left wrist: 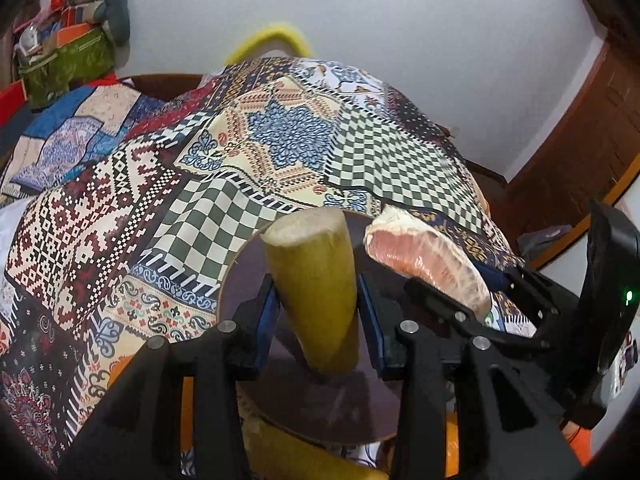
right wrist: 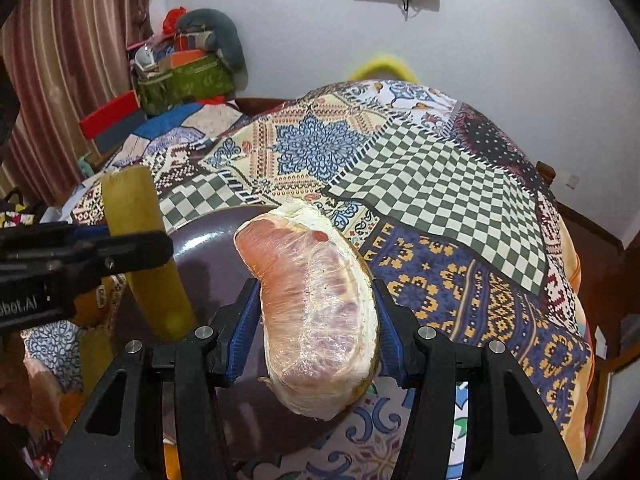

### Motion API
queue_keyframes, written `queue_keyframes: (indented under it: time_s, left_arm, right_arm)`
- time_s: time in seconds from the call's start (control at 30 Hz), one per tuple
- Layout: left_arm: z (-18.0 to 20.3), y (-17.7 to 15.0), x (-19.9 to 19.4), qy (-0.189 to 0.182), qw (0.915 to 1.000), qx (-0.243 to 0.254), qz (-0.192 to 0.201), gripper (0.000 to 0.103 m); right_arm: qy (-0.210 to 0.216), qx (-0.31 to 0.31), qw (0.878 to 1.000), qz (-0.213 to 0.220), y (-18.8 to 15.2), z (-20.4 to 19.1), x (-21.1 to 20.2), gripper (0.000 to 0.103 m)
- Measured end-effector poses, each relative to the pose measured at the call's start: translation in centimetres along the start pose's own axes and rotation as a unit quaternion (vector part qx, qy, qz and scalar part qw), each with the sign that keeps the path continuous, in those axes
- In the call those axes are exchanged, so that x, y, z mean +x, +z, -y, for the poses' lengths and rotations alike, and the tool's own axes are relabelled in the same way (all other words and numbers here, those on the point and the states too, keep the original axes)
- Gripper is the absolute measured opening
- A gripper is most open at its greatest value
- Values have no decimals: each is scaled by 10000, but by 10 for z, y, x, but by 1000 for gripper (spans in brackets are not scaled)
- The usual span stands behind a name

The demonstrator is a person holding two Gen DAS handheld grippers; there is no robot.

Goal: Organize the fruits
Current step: 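Carry the yellow cylinder with the left tool while the right tool carries the wedge to the plate, then lower both fruits onto the dark plate and open both tools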

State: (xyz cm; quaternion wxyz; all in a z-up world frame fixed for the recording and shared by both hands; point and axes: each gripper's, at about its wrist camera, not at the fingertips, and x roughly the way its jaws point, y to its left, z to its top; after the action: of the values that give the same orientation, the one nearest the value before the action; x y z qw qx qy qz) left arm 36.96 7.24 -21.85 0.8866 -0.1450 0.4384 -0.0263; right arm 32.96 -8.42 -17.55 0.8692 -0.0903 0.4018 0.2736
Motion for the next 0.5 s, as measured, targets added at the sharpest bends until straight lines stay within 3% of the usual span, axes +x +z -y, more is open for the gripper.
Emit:
queue_keyframes:
  time_s: [0.33, 0.5]
  left_arm:
    - [-7, 3, 18, 3, 9995, -92, -299, 42]
    - [-8, -2, 18, 24, 9991, -121, -397, 42]
  right_arm:
    - [-17, -57, 9995, -322, 0, 0, 19, 52]
    - [45, 80, 9998, -148, 2, 3, 8, 54]
